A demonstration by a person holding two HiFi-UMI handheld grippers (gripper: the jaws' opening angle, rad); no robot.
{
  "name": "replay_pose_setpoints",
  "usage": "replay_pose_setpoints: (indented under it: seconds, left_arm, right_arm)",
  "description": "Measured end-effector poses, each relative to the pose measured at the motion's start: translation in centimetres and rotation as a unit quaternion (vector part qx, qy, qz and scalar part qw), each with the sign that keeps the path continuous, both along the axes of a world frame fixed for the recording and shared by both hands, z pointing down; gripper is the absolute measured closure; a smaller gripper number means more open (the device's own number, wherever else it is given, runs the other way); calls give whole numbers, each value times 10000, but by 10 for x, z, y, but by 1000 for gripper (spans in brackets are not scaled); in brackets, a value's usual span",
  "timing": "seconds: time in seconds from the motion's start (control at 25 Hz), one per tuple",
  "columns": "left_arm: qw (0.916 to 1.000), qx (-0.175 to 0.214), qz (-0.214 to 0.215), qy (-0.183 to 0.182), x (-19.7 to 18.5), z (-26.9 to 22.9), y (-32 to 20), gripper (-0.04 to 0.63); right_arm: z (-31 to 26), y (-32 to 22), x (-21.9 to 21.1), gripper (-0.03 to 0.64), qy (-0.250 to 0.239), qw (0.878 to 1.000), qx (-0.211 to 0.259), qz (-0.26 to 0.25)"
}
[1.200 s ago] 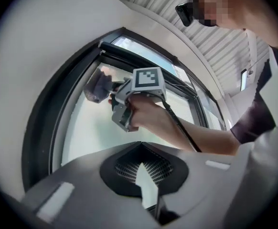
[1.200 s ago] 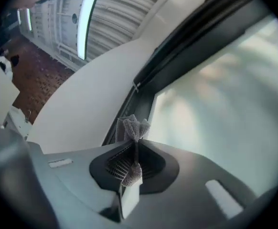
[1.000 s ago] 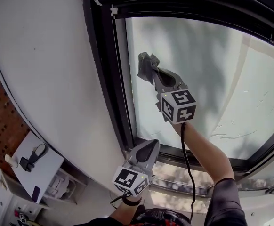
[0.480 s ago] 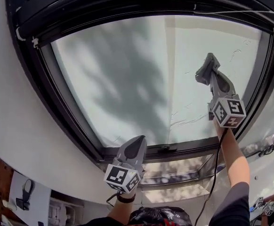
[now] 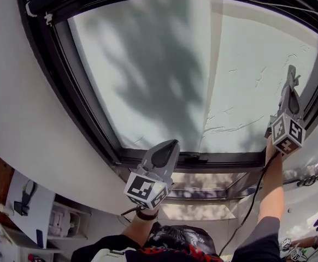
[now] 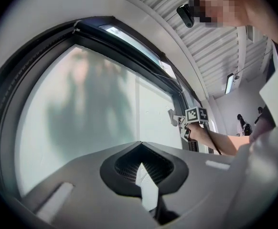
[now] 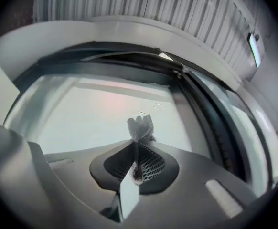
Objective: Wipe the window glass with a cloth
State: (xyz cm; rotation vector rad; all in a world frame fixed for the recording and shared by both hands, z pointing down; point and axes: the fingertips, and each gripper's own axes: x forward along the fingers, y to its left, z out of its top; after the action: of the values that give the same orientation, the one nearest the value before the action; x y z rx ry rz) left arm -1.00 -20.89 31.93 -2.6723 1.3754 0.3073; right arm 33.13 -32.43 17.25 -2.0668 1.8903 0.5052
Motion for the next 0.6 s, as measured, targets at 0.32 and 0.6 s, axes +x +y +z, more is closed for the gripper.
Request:
replay_pose_setpoints:
  seconds: [0.32,0.6]
  left_arm:
    - [9941,-44,-1079,140,-93,9,19,607]
    - [9817,-143,-1878,267,-172,19,38,607]
  right_arm:
    - [16,42,-384,592,762,9100,283,-4066]
    - [63,38,-603,591,2040,8367,-621,-5045]
